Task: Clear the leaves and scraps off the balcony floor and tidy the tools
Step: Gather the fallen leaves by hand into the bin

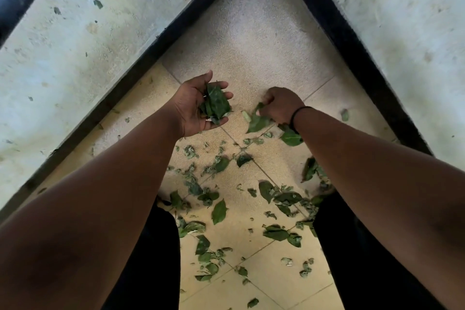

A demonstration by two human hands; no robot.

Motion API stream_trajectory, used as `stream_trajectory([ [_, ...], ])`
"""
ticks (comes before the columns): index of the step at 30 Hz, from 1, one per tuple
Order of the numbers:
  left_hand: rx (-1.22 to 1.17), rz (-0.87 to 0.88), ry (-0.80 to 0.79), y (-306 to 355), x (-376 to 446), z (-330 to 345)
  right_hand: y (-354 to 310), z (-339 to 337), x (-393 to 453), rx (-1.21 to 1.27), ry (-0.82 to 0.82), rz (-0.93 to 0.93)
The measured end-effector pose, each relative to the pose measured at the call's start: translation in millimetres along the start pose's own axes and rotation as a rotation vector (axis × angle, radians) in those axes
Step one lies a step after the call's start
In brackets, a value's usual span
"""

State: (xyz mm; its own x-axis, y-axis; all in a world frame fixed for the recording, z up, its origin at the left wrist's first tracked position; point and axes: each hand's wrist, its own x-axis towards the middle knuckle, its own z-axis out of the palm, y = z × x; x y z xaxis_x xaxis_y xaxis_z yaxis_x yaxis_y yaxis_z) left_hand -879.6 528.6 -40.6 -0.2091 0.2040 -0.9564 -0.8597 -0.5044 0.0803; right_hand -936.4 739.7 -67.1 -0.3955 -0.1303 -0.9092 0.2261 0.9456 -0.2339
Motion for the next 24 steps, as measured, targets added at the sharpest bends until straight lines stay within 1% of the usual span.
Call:
stream_trajectory([
  [3,0.032,-0.009,0.001,-1.4,-0.6,2.6,-5.6,-27.8,-23.9,0.157,-0.381,-0.018],
  [4,0.063,-0.016,-0.012,-1.5,-0.7,4.8,-7.5,-34.3,-31.4,0.200,-0.464,-0.052],
  [5,0.100,-0.027,-0.033,-1.0,-1.2,7.9,-10.7,-39.5,-39.2,0.253,-0.513,-0.089],
  [6,0.138,-0.037,-0.057,-0.7,-1.5,11.7,-13.5,-42.8,-45.4,0.303,-0.528,-0.125],
  [7,0.171,-0.048,-0.085,-0.2,-2.2,16.2,-17.1,-45.3,-50.5,0.352,-0.513,-0.155],
  [9,0.208,-0.066,-0.138,0.1,-2.3,25.8,-22.9,-47.2,-56.1,0.450,-0.418,-0.192],
  [10,0.207,-0.073,-0.158,-0.1,-2.1,30.2,-25.1,-47.3,-57.1,0.487,-0.337,-0.199],
  [12,0.177,-0.077,-0.189,-0.4,-1.2,36.7,-24.6,-47.2,-52.7,0.515,-0.113,-0.176],
  [13,0.159,-0.070,-0.201,-0.2,-0.5,39.1,-21.7,-48.7,-48.2,0.544,0.000,-0.135],
  [15,0.135,-0.053,-0.222,1.3,0.9,41.2,-9.5,-51.5,-36.5,0.624,0.156,-0.028],
  [16,0.134,-0.048,-0.232,2.4,1.7,41.7,-1.6,-50.8,-31.8,0.592,0.208,0.008],
  [18,0.145,-0.043,-0.251,4.7,2.7,41.3,17.5,-43.2,-22.6,0.346,0.245,0.015],
  [20,0.157,-0.048,-0.264,6.3,2.6,39.5,32.5,-26.8,-22.1,0.019,0.148,0.001],
  [22,0.158,-0.061,-0.274,6.1,2.5,36.7,44.3,-7.7,-20.3,-0.339,0.085,-0.097],
  [23,0.152,-0.068,-0.281,5.1,2.2,35.2,46.7,-0.6,-19.5,-0.491,0.094,-0.162],
  [24,0.144,-0.078,-0.289,3.6,1.7,33.4,48.5,3.8,-16.8,-0.576,0.112,-0.212],
])
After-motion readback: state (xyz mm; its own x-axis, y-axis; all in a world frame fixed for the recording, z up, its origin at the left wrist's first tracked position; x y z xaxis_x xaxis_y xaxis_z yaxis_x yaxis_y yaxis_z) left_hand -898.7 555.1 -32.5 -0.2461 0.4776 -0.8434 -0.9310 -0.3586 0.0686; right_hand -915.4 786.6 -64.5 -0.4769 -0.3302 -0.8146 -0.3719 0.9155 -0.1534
